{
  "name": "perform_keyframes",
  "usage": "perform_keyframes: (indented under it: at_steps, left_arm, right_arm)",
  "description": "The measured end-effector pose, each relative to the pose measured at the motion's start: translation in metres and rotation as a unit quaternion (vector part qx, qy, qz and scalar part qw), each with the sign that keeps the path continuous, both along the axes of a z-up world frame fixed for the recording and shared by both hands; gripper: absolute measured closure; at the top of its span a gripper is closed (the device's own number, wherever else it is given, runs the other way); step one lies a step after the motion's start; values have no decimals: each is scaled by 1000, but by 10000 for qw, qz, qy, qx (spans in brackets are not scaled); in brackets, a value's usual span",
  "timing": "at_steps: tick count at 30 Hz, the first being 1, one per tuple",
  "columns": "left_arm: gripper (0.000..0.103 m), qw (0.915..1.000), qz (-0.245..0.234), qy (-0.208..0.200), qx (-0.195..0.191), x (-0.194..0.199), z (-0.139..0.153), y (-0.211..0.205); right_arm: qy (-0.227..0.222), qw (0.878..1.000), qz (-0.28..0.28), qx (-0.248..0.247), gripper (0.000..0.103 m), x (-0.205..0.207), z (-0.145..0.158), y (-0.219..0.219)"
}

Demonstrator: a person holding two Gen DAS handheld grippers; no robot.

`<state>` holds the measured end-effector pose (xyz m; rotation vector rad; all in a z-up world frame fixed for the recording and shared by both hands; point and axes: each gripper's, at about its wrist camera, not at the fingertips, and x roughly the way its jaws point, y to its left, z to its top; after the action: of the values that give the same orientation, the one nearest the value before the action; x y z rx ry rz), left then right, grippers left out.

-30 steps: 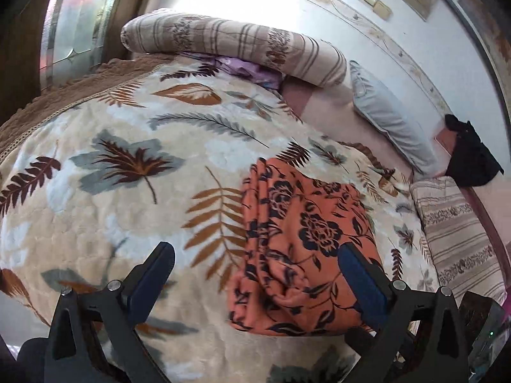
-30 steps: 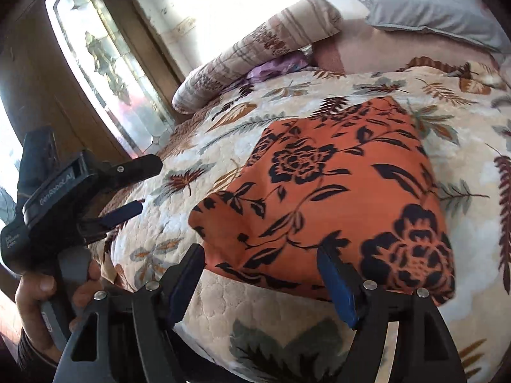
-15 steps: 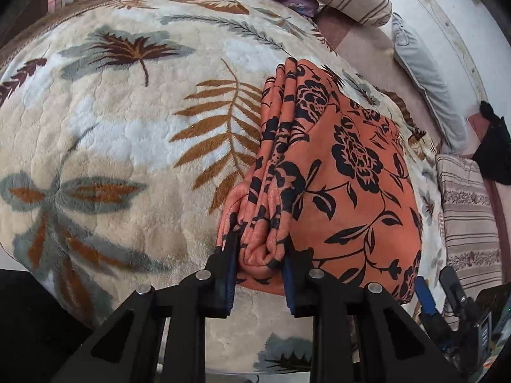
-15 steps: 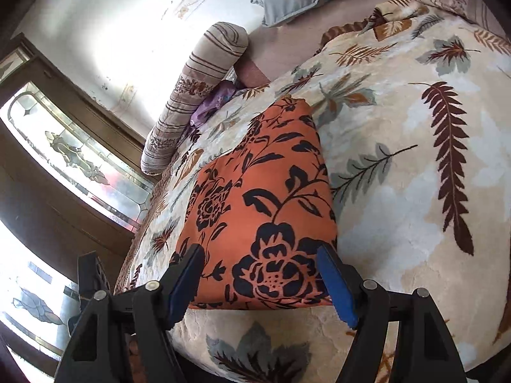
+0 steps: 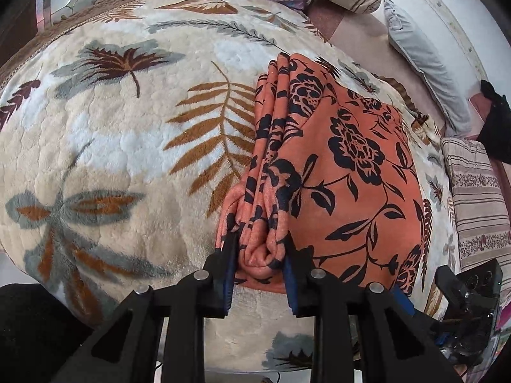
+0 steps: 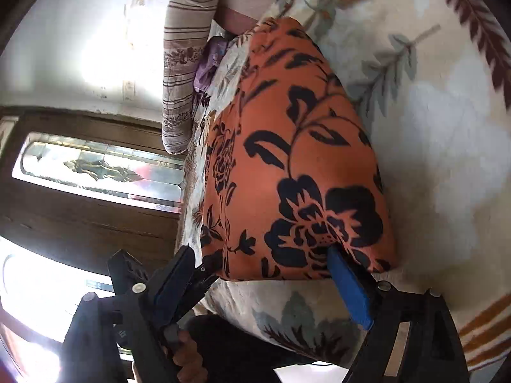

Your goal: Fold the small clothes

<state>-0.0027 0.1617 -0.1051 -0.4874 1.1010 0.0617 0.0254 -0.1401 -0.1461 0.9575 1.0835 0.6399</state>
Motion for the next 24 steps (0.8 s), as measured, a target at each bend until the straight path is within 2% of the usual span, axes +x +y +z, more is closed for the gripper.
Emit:
perform_keyframes:
  at_steps: [1,3,4,5,6,7,8,10,11,12,13,14,17,19,20,22,23,24]
  left_arm:
    - [66,9998,-16,-20,178,0,8,-2]
    - [62,9970,-114,-415,637,-2,36,-11]
    - [54,9944,-226,-705,758,-1,51,-16]
    - [39,9909,-321,-990,853,2,64,-22]
    - [32,9878,-354,-1190,946,8,74,-25]
    - [27,9852,-377,-1302,1053,17,79,-28]
    - [27,9834,-434,-1328,1157,30,79,-31]
    - [27,9848,-567,-994,1306,61,60,-35]
    - [27,9847,-597,-612,1521,75,41,-35]
    - [27,9827,-618,-52,1744,89,16,-35]
    - [25,9843,-628,235,1632,92,-4,-30]
    - [20,9896,-465,54,1361,87,-8,-21]
    - [15,9907,-300,-99,1322,78,-9,-15]
    - [14,9912,-277,-137,1290,77,-11,-13]
    - [13,9920,-259,-134,1232,77,-11,-11]
    - [13,9920,-286,-165,1217,77,-14,-10]
    - [13,9917,-308,-174,1236,77,-13,-10]
    - [13,9919,-304,-135,1226,77,-11,-9]
  right_arm:
    - [-80,9999,16,-85,16,-1,4,0]
    - [-205,9993,114,-279,16,1,11,4]
    - [-210,9993,97,-280,16,0,10,5]
    - [-191,9995,79,-248,16,-1,6,6]
    - [-191,9995,66,-235,16,0,5,6]
    - [-192,9995,69,-254,16,0,5,7]
    - [-180,9994,87,-298,16,0,6,8]
    - [-180,9990,138,-385,16,1,10,9]
    - [-172,9988,177,-422,16,0,13,7]
    - [-144,9986,237,-456,16,0,17,6]
    - [-151,9985,279,-457,16,-2,22,2]
    - [-212,9987,248,-384,15,-3,30,-4]
    - [-693,9974,71,-175,15,12,68,-22]
    - [-792,9968,-42,-100,15,40,82,-25]
    - [-721,9974,1,-53,15,58,81,-21]
    - [-282,9995,17,126,15,94,62,-11]
    - [23,9999,42,130,14,110,45,-4]
    - [518,9984,161,136,15,123,20,5]
